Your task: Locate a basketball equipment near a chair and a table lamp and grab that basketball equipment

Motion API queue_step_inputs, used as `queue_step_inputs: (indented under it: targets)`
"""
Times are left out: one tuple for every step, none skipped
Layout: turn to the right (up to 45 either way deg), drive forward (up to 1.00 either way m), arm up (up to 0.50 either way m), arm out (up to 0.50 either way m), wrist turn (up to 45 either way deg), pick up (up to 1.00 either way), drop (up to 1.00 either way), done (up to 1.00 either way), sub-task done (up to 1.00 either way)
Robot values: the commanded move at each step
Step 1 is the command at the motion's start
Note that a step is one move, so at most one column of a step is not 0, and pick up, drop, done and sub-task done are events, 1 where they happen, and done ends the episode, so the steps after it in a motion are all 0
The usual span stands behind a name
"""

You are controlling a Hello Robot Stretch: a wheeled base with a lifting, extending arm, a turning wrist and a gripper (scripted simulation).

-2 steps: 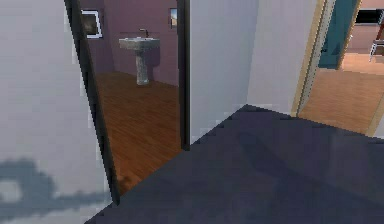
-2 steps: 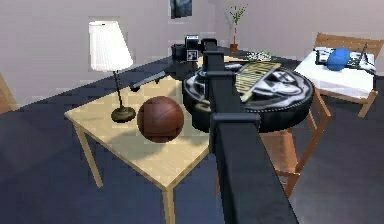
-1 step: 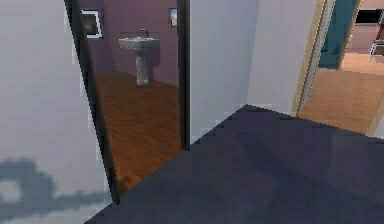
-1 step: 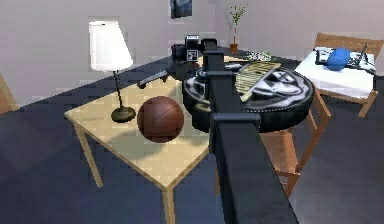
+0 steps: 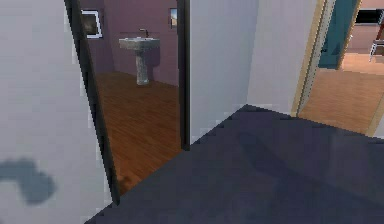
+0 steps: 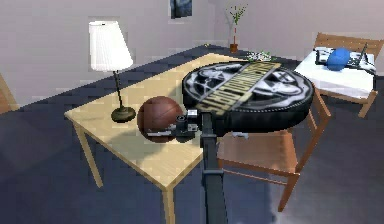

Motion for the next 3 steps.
queue_step_inputs:
  targets:
    - [0.0,0.00,0.00,0.00,0.0,1.00,0.00,0.00,0.00]
    - [0.0,0.00,0.10,0.00,0.0,0.00,0.00,0.00,0.00]
    - [0.0,0.00,0.00,0.00,0.0,0.00,0.00,1.00,0.00]
